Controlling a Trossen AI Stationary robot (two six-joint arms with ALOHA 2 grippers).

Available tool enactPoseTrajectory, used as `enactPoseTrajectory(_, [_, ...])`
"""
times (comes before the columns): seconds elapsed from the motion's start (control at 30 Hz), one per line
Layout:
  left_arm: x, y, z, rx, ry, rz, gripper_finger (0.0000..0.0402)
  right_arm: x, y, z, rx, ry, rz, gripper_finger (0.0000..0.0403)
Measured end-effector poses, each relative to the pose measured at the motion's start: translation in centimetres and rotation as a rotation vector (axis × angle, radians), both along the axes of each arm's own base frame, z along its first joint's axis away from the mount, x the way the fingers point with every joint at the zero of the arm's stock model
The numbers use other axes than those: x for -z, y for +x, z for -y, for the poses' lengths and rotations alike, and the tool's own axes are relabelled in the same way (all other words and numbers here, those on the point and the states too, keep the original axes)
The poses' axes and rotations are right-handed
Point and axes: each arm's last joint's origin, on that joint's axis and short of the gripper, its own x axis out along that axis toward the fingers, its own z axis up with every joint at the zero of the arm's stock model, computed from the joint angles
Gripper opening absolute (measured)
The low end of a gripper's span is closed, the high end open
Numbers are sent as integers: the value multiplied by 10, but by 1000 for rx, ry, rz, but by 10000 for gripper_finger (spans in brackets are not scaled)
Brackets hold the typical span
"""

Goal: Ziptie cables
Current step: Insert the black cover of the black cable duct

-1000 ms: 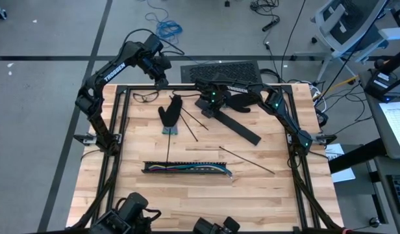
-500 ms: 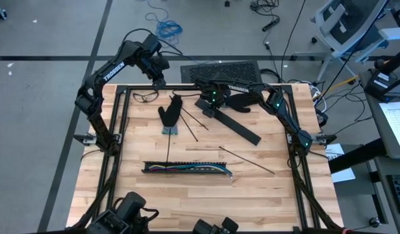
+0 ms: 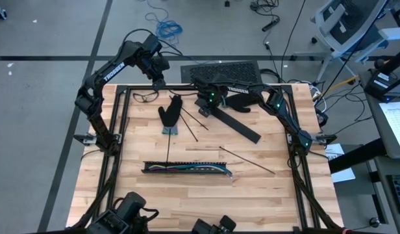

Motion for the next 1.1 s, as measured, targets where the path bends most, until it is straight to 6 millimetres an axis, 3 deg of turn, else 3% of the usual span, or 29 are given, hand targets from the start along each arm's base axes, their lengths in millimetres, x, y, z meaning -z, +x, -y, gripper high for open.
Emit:
enactPoseTrajectory(0.17, [0, 0, 0, -3, 7, -8, 0, -7, 1, -2, -21, 1, 8, 238])
enactPoseTrajectory(0.33, [0, 0, 0, -3, 7, -7, 0, -31, 3, -6, -42, -89, 35, 242])
enactPoseTrajectory(0.6, [0, 0, 0, -3, 7, -8, 0, -25, 3, -2, -9, -142, -3, 245])
enactPoseTrajectory(0.87, [0, -1, 1, -4, -6, -16, 0, -1, -5, -5, 38, -106, -56, 245])
enactPoseTrajectory(1.1, [1, -2, 2, -6, -18, -24, 0, 4, -7, -9, 50, -50, -35, 245])
